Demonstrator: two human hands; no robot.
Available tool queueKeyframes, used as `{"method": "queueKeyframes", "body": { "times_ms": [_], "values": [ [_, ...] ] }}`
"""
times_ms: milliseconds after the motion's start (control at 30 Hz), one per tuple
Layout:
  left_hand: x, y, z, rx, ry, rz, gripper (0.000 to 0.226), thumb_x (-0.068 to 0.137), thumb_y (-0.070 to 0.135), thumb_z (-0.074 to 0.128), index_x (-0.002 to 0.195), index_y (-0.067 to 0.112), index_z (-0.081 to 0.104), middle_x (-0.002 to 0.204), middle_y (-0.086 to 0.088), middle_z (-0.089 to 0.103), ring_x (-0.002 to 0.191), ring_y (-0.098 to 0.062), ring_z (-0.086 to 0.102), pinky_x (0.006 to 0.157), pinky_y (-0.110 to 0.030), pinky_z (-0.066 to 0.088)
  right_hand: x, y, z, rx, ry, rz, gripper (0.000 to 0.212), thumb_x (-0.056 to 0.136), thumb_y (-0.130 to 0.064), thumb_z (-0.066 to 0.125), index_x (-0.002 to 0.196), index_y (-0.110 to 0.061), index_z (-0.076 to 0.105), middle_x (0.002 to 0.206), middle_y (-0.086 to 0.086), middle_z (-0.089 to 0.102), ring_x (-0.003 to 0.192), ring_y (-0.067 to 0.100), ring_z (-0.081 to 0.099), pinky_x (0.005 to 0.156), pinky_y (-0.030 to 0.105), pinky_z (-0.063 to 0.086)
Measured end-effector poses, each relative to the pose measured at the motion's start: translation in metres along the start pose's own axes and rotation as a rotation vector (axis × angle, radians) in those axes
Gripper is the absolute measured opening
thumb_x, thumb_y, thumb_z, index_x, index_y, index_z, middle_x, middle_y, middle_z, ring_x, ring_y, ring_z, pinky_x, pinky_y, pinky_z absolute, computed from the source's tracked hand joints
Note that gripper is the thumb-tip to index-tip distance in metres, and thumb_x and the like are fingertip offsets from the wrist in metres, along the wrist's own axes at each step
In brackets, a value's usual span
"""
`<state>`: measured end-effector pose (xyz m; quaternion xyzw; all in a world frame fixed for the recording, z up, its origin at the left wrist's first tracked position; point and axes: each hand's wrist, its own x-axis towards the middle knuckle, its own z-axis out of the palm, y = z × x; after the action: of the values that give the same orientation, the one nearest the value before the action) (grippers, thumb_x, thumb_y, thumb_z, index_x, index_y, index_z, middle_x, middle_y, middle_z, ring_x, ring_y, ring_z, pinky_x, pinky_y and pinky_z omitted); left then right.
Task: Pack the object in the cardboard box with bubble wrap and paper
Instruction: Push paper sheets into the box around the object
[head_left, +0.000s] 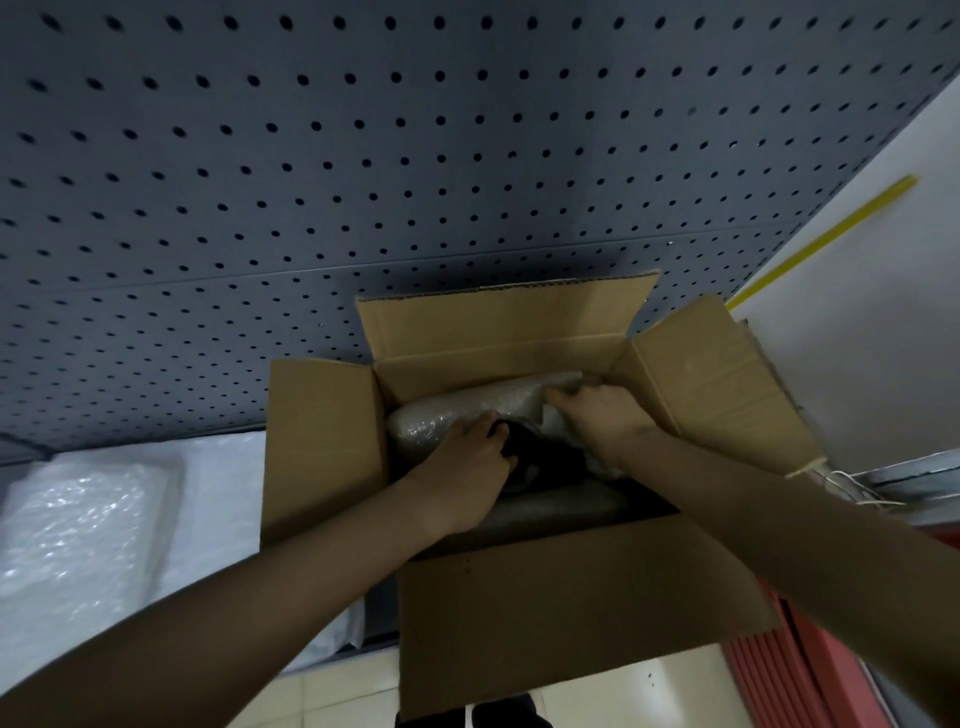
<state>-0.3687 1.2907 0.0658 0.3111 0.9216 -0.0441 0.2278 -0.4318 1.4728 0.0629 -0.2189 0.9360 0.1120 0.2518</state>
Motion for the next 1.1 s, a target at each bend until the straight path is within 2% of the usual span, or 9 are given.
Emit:
{"method": "queueKeyframes", "body": {
  "times_ms": [100,233,333,433,633,767,967,1033,1100],
  "values": [
    [0.001,0.000,-0.001,0.031,-0.016,0.009,0.046,0.099,0.018,0.037,0.145,0.014,0.033,0.158,-0.019,0.014,0.146,-0.036,0.001,0.116,-0.052,0.018,-0.001,-0.006,0.006,0.056,0.021,-0.003,0.061,0.093,-0.010,0.047,0.148,-0.017,0.020,0.143,0.016,0.043,0.119,0.032,0.053,0.087,0.039,0.048],
    [0.003,0.003,-0.001,0.040,-0.002,-0.005,0.045,0.098,0.018,0.041,0.143,0.012,0.039,0.157,-0.020,0.018,0.145,-0.036,0.005,0.117,-0.051,0.016,0.007,0.001,0.004,0.089,-0.061,-0.006,0.058,0.097,-0.021,0.044,0.149,-0.018,0.018,0.150,0.013,0.035,0.131,0.029,0.044,0.103,0.037,0.040],
    [0.003,0.005,-0.001,0.033,0.013,-0.019,0.043,0.099,0.020,0.038,0.142,0.011,0.039,0.156,-0.020,0.018,0.145,-0.036,0.005,0.117,-0.050,0.014,0.000,0.007,0.012,0.147,-0.034,0.071,0.071,0.086,-0.021,0.063,0.145,-0.020,0.024,0.145,0.015,0.041,0.122,0.031,0.053,0.099,0.041,0.047],
    [0.002,0.004,0.001,0.043,0.014,-0.009,0.044,0.100,0.021,0.037,0.143,0.011,0.036,0.156,-0.021,0.016,0.145,-0.037,0.004,0.116,-0.050,0.016,-0.010,0.009,0.020,0.168,0.048,0.134,0.083,0.083,-0.014,0.066,0.148,-0.013,0.015,0.144,0.020,0.037,0.111,0.034,0.060,0.086,0.041,0.053],
    [0.002,-0.002,0.003,0.026,-0.031,0.003,0.047,0.099,0.023,0.039,0.146,0.016,0.032,0.159,-0.016,0.009,0.147,-0.033,-0.002,0.115,-0.050,0.015,0.001,0.002,0.017,-0.010,-0.069,-0.010,0.049,0.093,-0.018,0.055,0.140,-0.017,0.040,0.140,0.012,0.045,0.118,0.028,0.055,0.093,0.037,0.048],
    [0.004,0.000,0.000,0.037,-0.050,-0.013,0.049,0.099,0.022,0.040,0.147,0.018,0.030,0.160,-0.015,0.007,0.147,-0.032,-0.002,0.115,-0.049,0.016,0.002,0.005,0.005,0.089,0.004,0.022,0.034,0.090,-0.025,0.057,0.123,-0.019,0.057,0.130,0.006,0.056,0.114,0.025,0.058,0.091,0.034,0.048],
    [0.002,0.003,-0.004,0.010,-0.062,-0.028,0.048,0.100,0.025,0.039,0.146,0.017,0.033,0.160,-0.014,0.009,0.147,-0.031,-0.001,0.116,-0.050,0.015,-0.001,0.009,0.005,0.126,-0.011,0.058,0.049,0.080,-0.026,0.069,0.126,-0.020,0.053,0.132,0.005,0.055,0.116,0.025,0.057,0.095,0.036,0.049],
    [-0.001,0.003,-0.005,-0.011,-0.061,-0.026,0.049,0.100,0.026,0.039,0.147,0.018,0.031,0.160,-0.013,0.007,0.147,-0.029,-0.002,0.117,-0.049,0.012,-0.014,0.014,-0.003,0.196,0.077,0.085,0.047,0.084,-0.019,0.064,0.129,-0.021,0.050,0.129,0.007,0.055,0.110,0.026,0.059,0.090,0.037,0.051],
    [-0.004,0.002,-0.005,-0.061,-0.052,-0.028,0.050,0.100,0.026,0.040,0.148,0.020,0.027,0.161,-0.010,0.004,0.147,-0.026,-0.006,0.119,-0.045,0.007,-0.032,0.021,-0.016,0.251,0.291,0.101,0.038,0.088,-0.017,0.057,0.126,-0.021,0.052,0.116,0.007,0.060,0.094,0.025,0.061,0.077,0.036,0.054]
  ]
}}
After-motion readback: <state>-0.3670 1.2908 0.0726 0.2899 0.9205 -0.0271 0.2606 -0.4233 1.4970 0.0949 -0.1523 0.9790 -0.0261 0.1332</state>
